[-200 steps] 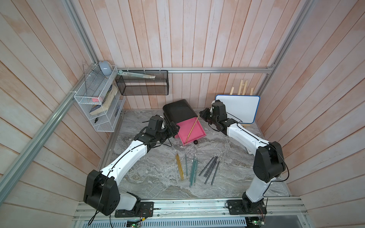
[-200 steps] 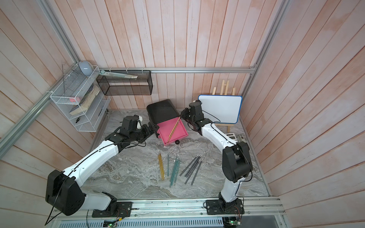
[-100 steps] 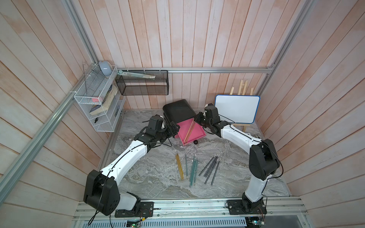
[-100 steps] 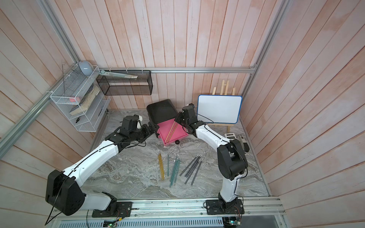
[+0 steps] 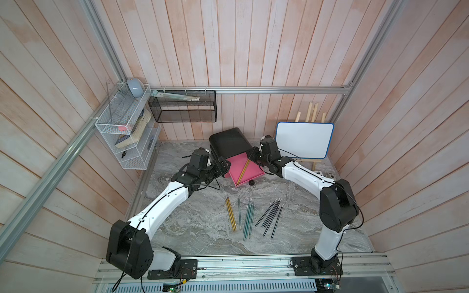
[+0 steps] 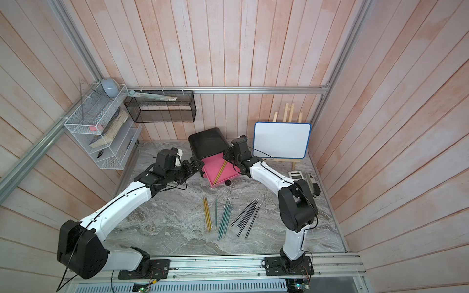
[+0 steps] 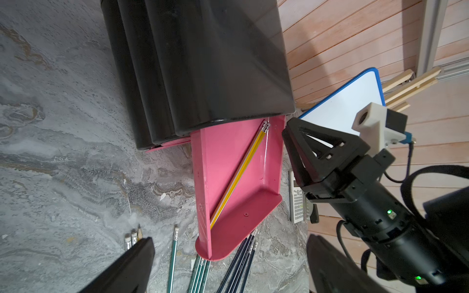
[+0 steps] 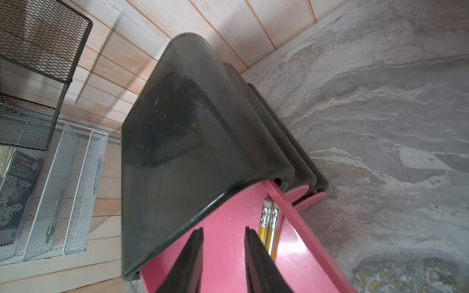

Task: Please place the pencils in the drawer according to their color
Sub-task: Place the pencil in the drawer, then pick up the pencil from the center of the board.

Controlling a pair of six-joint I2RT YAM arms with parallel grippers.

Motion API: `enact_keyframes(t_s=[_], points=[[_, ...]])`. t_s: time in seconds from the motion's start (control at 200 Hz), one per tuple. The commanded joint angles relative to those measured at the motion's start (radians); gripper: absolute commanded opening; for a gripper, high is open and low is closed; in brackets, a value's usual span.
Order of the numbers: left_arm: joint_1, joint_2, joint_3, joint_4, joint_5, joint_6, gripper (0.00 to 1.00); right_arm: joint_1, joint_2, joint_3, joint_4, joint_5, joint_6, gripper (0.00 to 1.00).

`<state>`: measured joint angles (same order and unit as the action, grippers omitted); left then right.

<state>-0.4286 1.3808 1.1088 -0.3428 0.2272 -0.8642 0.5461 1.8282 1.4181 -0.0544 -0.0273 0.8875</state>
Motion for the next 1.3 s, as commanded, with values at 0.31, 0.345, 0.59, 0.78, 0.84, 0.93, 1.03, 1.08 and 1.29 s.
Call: enact_keyframes(t_s=[0.31,0.345,0.59,0.78,0.84,0.93,1.03,1.08,1.29], points=[[0.020,-0.150,-0.150,-0.006,-0.052,0.036,0.99,0.150,-0.092,0.039,-0.199,0.020,-0.109,0.35],[0.026,-0.164,-0.168,-0.007,-0.054,0.037,0.99,0.170,-0.092,0.039,-0.214,0.026,-0.120,0.35],[0.117,-0.267,-0.289,-0.046,-0.060,0.002,0.99,0.319,-0.056,0.040,-0.300,0.073,-0.186,0.36],[0.163,-0.330,-0.354,-0.070,-0.069,0.013,0.99,0.388,0.010,0.065,-0.323,0.079,-0.218,0.36],[0.175,-0.334,-0.357,-0.086,-0.073,0.024,1.00,0.405,0.038,0.092,-0.337,0.079,-0.230,0.36],[0.193,-0.343,-0.366,-0.094,-0.072,0.033,0.99,0.431,0.088,0.145,-0.376,0.089,-0.251,0.36],[0.218,-0.354,-0.377,-0.096,-0.063,0.033,0.99,0.447,0.138,0.184,-0.414,0.078,-0.257,0.36],[0.231,-0.359,-0.381,-0.098,-0.055,0.034,1.00,0.451,0.159,0.200,-0.429,0.067,-0.257,0.36],[0.287,-0.374,-0.398,-0.098,-0.025,0.053,1.00,0.460,0.249,0.251,-0.500,0.066,-0.266,0.36]])
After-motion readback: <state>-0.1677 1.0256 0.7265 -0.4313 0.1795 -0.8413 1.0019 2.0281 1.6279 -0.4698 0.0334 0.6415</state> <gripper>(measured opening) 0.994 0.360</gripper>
